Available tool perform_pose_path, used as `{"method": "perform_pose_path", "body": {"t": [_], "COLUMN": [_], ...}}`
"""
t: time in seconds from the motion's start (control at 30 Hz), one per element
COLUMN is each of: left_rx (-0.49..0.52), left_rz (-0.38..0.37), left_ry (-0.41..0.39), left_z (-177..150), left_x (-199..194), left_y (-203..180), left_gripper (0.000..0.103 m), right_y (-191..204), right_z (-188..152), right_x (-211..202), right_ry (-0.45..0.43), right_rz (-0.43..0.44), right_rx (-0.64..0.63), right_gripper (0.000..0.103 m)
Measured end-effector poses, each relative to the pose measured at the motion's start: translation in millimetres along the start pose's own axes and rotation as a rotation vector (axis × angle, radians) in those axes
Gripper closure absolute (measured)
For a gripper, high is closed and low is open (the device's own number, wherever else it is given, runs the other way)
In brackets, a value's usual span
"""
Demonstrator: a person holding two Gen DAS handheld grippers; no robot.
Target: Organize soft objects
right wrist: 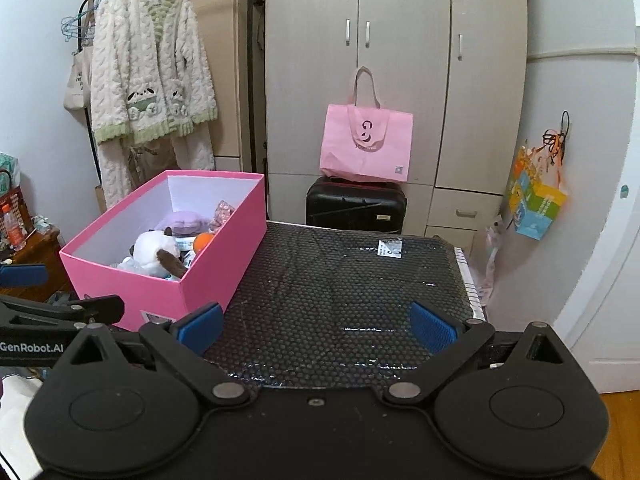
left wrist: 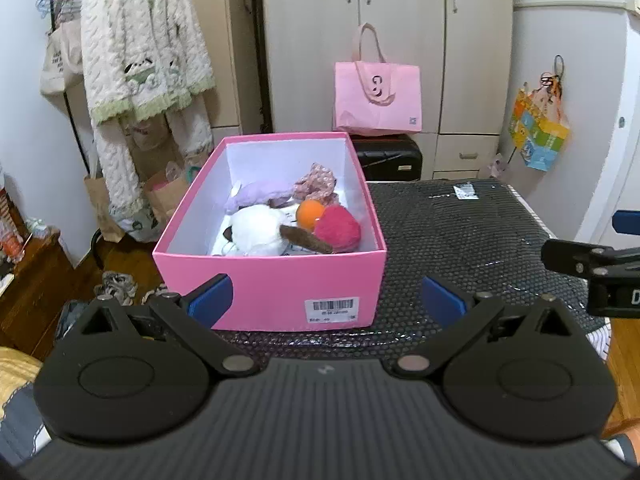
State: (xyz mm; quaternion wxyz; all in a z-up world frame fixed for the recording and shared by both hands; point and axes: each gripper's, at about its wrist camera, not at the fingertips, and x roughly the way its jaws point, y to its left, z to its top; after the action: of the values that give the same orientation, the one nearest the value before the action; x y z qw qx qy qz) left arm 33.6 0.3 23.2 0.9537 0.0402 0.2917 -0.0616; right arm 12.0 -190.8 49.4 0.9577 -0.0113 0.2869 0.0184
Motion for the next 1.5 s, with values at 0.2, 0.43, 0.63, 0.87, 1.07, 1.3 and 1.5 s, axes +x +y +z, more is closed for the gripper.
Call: {"method": "perform_pose_path", "body": {"t": [0.2,0.43,0.63,0.87,1.07,1.3,1.5], "left_rx": [0.007,-0.008,-0.020,-0.019,0.010,0.040,0.021], "left_rz": [0.003,0.015,0.026,0.035,0.061,0.081,0.084], "left_ry": [-0.013,0.002,0.011,-0.004,-0.047,-0.104,-0.119], "left_z": [0,1,0,-3,-6,-11,-12], "left_x": [-4,1,4,3,-3,-8,-12], "left_y": [0,2,3,4,-3,-10,-7], "left_gripper": [0.001,0.001,0.001,0.001,0.001,0.001,0.001], "right_y": [2,3,-2,-1,-1,-4,-7], "right_z": [-1,-2,-3,-5,-6,-9,-10], "right_x": [-5,-8,-9,-7,-6,-6,-7], "right_ry": [-0.008,-0.017,-0.016,-0.012,-0.019,-0.020,-0.032], "right_rz": [-0.025,-0.027,-0.023,-0.025,-0.044,-0.054,-0.071], "right_rx": [-0.004,0.001,0.018,0.010,-0.003,0.004,0.003], "right_gripper": [0.001,0.001,0.001,0.001,0.001,0.001,0.001]}}
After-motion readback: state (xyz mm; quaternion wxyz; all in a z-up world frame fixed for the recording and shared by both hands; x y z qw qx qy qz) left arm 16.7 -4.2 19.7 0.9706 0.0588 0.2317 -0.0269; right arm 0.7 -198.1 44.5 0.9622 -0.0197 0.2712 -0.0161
